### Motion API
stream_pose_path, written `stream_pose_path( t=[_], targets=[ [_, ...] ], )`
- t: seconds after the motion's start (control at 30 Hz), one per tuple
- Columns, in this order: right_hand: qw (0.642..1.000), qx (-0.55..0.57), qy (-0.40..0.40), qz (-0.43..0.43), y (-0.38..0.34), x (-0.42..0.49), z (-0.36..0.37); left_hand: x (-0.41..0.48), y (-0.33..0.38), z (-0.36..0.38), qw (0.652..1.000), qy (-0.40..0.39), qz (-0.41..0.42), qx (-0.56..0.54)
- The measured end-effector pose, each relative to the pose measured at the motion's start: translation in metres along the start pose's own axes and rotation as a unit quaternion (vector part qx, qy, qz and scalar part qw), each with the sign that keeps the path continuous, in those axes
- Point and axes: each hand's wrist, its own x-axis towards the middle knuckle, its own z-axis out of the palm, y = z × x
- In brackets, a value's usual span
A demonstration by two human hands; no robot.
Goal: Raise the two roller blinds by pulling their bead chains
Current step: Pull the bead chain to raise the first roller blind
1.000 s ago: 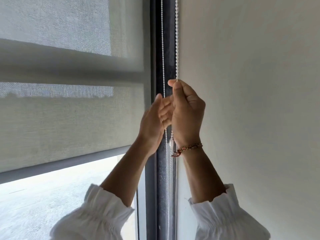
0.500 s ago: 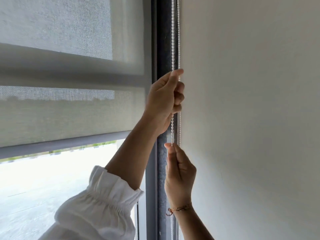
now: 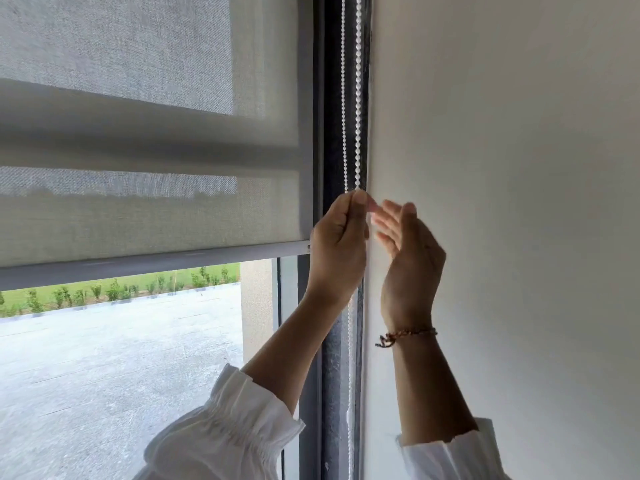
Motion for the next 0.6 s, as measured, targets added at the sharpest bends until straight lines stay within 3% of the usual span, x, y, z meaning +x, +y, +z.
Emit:
stream_pose_path(
  t=[0.17, 0.3, 0.4, 0.6],
  targets=[
    [0.998, 0.052, -0.020, 0.004, -0.039, 0.034, 0.022, -0.038, -0.025, 0.008, 0.999, -0.024, -0.039, 0.007],
    [0.997, -0.020, -0.073, 0.015, -0.048, 0.043, 0.038, -0.074, -0.042, 0.008, 0.995, -0.047, -0.092, 0.015],
    [0.997, -0.048, -0.046, 0.026, -0.040, 0.042, 0.041, -0.094, -0.054, 0.000, 0.992, -0.055, -0.108, 0.019],
    [0.995, -0.070, -0.025, -0.066, -0.022, 0.033, 0.039, -0.083, -0.054, -0.016, 0.977, -0.090, -0.177, -0.072]
  ],
)
